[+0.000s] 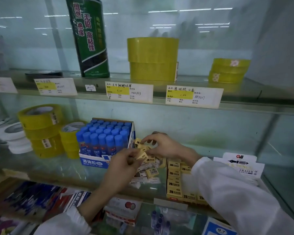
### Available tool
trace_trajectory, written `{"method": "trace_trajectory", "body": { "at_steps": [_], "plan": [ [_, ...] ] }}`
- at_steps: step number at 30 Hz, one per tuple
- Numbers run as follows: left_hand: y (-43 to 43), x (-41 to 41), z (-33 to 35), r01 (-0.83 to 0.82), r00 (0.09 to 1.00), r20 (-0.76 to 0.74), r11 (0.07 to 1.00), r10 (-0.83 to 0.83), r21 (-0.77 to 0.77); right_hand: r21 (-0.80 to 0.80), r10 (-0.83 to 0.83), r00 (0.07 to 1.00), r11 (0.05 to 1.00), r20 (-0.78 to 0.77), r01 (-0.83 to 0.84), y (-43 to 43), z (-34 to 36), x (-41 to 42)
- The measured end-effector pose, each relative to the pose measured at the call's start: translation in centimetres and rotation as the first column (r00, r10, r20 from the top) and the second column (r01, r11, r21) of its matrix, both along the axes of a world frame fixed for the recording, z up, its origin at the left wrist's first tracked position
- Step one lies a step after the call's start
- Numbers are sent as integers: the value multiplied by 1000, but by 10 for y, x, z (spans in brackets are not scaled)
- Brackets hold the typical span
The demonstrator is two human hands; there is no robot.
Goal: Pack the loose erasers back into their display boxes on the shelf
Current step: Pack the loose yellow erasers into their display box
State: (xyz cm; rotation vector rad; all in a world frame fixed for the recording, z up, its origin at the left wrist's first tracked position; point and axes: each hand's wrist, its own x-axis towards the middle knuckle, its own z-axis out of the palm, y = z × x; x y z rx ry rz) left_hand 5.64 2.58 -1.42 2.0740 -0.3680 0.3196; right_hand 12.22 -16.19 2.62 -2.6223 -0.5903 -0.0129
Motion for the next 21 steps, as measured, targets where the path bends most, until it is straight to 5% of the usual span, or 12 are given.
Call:
{"method": "trace_trajectory", "body": {
  "at_steps": [2, 4, 9, 21],
  "plan": [
    [-2, -3, 6, 1, 975, -208, 928, -85, -372, -36, 29, 999, 999, -35, -30, 2, -2, 4],
    [-6, -8, 12, -69, 892, -372, 736, -257, -674, -74, 37, 999, 996, -38, -40, 4, -1, 7],
    [-10, -19, 23, -351, 682, -470, 313, -560, -882, -68, 93, 996, 993, -11, -93, 9, -3, 13],
    [-22, -13, 25, -465, 644, -523, 256, -558, -847, 214, -83, 996, 974, 44, 72, 1, -7, 12]
  ]
}}
